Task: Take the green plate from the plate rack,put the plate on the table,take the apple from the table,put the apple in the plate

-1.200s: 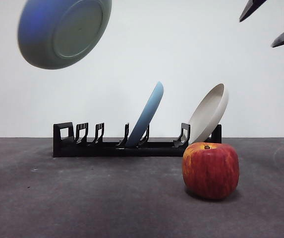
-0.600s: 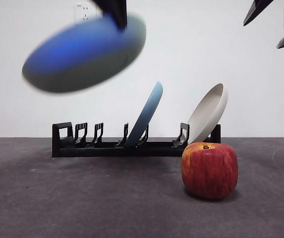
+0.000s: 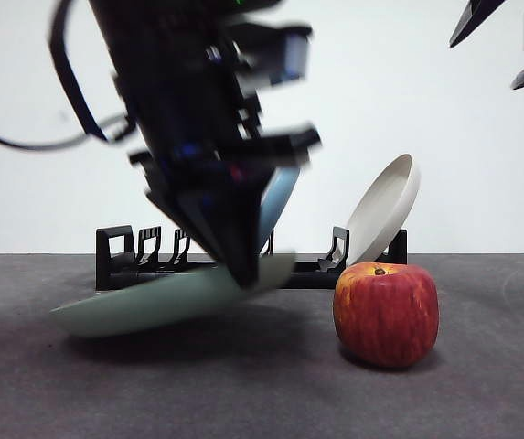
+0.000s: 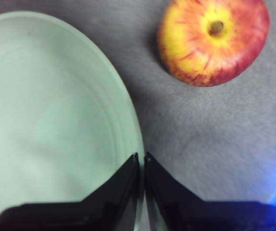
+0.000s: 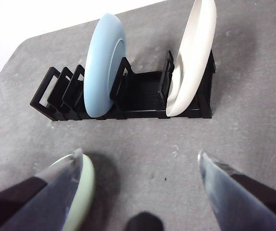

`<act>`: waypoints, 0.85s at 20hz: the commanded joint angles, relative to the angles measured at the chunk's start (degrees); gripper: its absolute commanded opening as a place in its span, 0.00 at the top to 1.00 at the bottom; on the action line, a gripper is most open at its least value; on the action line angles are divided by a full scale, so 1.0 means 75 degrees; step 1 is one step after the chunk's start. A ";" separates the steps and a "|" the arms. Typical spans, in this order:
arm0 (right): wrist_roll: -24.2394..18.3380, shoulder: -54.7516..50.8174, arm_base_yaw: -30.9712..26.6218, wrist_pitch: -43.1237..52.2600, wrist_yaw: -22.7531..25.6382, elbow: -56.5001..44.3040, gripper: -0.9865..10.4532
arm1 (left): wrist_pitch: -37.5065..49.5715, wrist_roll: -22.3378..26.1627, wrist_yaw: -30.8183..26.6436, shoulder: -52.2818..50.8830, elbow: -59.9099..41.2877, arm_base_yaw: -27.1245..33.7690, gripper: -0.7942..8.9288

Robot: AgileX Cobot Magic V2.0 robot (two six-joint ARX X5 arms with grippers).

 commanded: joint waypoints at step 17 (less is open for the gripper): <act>-0.1122 0.0664 0.1888 -0.1134 0.0149 0.0026 0.35 | 0.0166 -0.0242 -0.0737 -0.2025 0.0396 0.0102 0.50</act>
